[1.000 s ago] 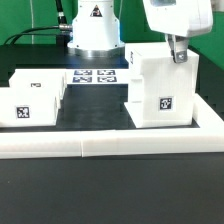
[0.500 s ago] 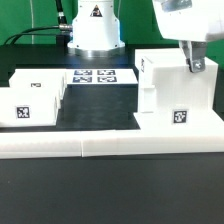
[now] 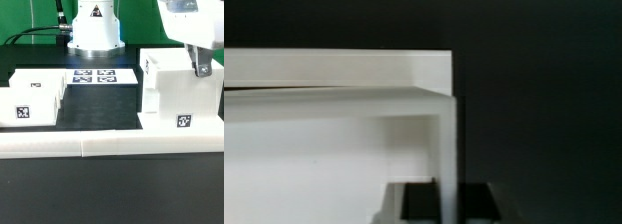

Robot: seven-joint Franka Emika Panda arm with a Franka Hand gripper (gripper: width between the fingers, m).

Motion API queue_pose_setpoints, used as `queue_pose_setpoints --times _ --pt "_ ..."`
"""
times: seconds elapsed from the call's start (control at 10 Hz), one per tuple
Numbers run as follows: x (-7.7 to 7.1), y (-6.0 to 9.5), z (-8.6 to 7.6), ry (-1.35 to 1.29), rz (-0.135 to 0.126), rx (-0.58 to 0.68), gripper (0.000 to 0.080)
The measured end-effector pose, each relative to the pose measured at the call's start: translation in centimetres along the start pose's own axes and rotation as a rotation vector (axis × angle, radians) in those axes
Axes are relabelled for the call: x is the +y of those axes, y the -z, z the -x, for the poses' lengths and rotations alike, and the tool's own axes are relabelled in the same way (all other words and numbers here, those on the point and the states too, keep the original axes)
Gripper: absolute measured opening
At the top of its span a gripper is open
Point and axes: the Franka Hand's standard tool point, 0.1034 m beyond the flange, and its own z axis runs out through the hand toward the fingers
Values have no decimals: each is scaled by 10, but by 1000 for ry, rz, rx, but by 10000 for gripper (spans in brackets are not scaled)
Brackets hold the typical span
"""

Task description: Assemble drawer

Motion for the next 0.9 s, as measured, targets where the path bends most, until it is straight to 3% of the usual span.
queue_pose_setpoints --times 0.1,0.3,0.4,0.6,0.9 --pt "0 0 0 5 1 0 39" --pt "0 -1 1 14 1 0 373" --pt "0 -1 1 19 1 0 373" --pt "1 -1 1 25 1 0 620" --pt "1 -1 2 33 1 -1 648"
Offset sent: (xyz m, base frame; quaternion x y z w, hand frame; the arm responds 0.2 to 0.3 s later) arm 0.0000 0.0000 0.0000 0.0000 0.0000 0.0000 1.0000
